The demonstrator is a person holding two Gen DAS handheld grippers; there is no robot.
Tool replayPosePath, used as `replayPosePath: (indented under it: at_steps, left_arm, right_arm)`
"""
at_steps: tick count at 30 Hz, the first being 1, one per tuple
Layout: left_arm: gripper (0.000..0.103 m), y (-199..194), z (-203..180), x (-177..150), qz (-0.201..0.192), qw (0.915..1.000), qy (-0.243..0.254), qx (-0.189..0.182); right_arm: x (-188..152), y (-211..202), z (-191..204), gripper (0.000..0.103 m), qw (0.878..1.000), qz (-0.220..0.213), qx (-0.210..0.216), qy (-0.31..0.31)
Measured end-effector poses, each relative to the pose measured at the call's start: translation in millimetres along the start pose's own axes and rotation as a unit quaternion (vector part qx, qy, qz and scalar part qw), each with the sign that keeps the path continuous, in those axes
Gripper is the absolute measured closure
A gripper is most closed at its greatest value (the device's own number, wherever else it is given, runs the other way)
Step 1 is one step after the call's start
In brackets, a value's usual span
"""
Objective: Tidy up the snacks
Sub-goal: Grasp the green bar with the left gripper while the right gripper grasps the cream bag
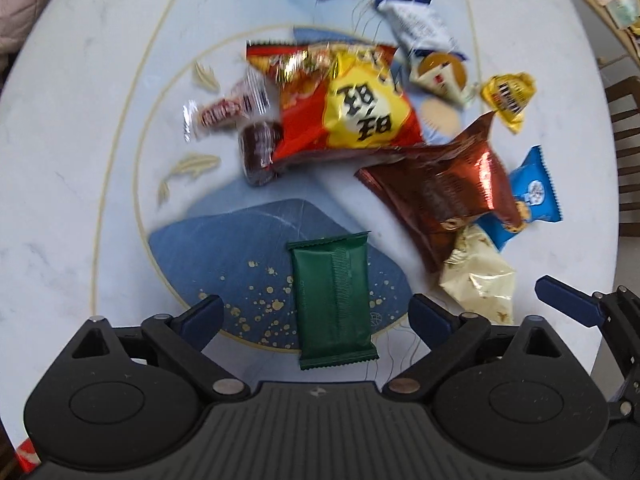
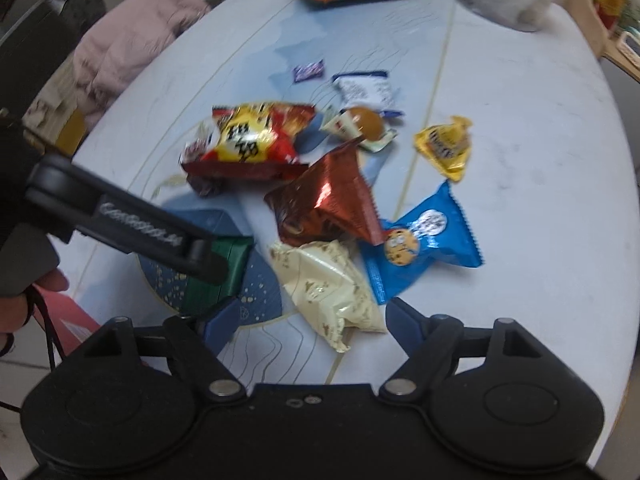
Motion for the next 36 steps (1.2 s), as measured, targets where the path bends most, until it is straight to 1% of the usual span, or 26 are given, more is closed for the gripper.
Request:
replayPosePath:
  at_steps: [2,5,7,8,10,12,15,16,20,23,25,27,31,33,36]
  left_arm:
    - [0.007,6,-2,3,0.006,1.0,-0.001,-0.005]
    - [0.008,10,-8,5,0.005,0.9999,0.011,0.004]
    - [0.01,12,-11,7,0.004,0.9998,0.015,0.01]
    - [0.011,13,-13,7,0.005,0.9998,0.014,0.014]
    - [0.019,16,-15,9,0.01,0.9997,0.015,0.016]
    - [0.024,20,-16,12,0.019,0.9995,0.014,0.018]
    - [0.027,24,-17,16,0.028,0.9994,0.015,0.016]
    - [0.03,26,-15,17,0.03,0.9993,0.015,0.017]
    - [0.032,31,-17,23,0.032,0.999,0.02,0.024]
    - [0.039,31,-20,23,0.028,0.9986,0.023,0.039]
    - [0.05,28,-21,20,0.024,0.9983,0.03,0.045]
    - [0.058,25,-23,17,0.019,0.998,0.036,0.049]
    - [0.059,24,-21,14,0.016,0.9986,0.034,0.037]
    - [0.059,21,-19,12,0.013,0.9992,0.029,0.023]
    - [0.059,21,-17,11,0.007,0.9995,0.027,0.012]
  right_arm:
    - [1,7,1,0.025,1.0,0.005,-0.01,-0.008]
    - [4,15,1,0.027,1.0,0.008,-0.022,-0.017]
    - [7,18,1,0.029,0.999,0.01,-0.028,-0.022]
    - [9,20,1,0.03,0.999,0.011,-0.031,-0.024]
    - [10,22,1,0.031,0.999,0.013,-0.033,-0.026]
    - [11,25,0,0.034,0.999,0.016,-0.033,-0.027]
    - [13,30,-1,0.039,0.999,0.02,-0.032,-0.027]
    - [13,30,-2,0.043,0.999,0.021,-0.03,-0.027]
    - [14,32,-2,0.047,0.999,0.02,-0.029,-0.025]
    - [13,32,-3,0.051,0.999,0.019,-0.027,-0.024]
    - [14,33,-3,0.053,0.999,0.019,-0.026,-0.021]
    - [14,32,-2,0.056,0.999,0.018,-0.028,-0.018]
    - [12,31,-3,0.061,1.0,0.017,-0.025,-0.005]
    - [10,30,-4,0.065,1.0,0.016,-0.022,0.003]
    - [7,27,-4,0.067,1.0,0.011,-0.014,0.014]
Point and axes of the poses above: each gripper's, at about its wrist camera, not at the fingertips, and y roughly the way its jaws point, z to its left, x to its top, the point moved 5 cm from there along y, roughly the way its jaws point, and after that the axes turned 12 degrees about z, right-handed, at the moved point
